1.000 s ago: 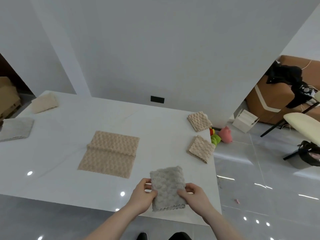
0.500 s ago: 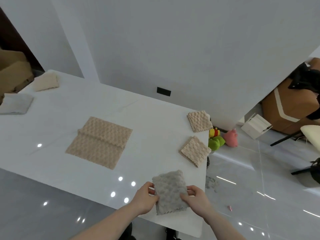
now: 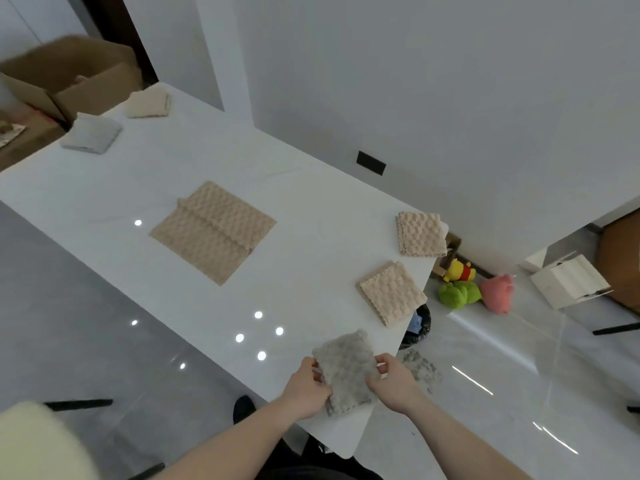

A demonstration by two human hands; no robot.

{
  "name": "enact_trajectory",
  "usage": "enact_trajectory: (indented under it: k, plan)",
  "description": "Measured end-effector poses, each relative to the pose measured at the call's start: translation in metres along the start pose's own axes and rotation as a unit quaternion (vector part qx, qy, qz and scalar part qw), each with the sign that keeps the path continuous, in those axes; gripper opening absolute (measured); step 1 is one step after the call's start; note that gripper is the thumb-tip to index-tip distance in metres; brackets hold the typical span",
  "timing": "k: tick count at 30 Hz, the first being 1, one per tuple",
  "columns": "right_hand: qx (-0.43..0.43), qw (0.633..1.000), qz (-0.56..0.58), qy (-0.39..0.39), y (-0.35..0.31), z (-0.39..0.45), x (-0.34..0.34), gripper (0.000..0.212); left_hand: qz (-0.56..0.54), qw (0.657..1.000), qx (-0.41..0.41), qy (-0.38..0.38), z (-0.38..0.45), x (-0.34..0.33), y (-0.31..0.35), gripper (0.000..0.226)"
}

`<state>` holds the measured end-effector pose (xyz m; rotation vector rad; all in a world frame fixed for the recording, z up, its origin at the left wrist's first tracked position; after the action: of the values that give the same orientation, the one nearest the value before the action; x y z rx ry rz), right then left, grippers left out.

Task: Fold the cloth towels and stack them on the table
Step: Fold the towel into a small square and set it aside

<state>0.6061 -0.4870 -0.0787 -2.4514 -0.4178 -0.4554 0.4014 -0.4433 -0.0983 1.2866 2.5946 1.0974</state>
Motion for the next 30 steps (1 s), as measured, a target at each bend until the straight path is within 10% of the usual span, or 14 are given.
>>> enact_trajectory:
  k: [8, 14, 30]
  plan:
    - [0.127, 0.973, -0.187, 0.057, 0.002, -0.001, -0.001, 0.070, 0.173, 0.975, -0.096, 0.102, -0.015, -0.002, 0.002, 0.063]
    - [0.143, 0.951, -0.272, -0.011, 0.009, -0.002, -0.025, 0.064, 0.384, 0.913, -0.134, -0.037, -0.018, -0.016, -0.004, 0.068]
    - [0.229, 0.963, -0.105, 0.091, -0.117, -0.003, -0.078, 0.051, 0.248, 0.950, -0.140, 0.129, -0.029, 0.144, 0.003, 0.060]
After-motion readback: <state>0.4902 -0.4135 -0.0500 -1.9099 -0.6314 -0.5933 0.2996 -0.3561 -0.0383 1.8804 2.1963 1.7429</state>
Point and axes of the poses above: each hand's wrist, its own z-axis towards the middle knuckle, its own x-axis out of the back of the hand, y = z × x, the point moved 5 cm from there along z, towards the middle knuckle, and after that the axes turned 4 degrees about z, right-handed, at the moved point
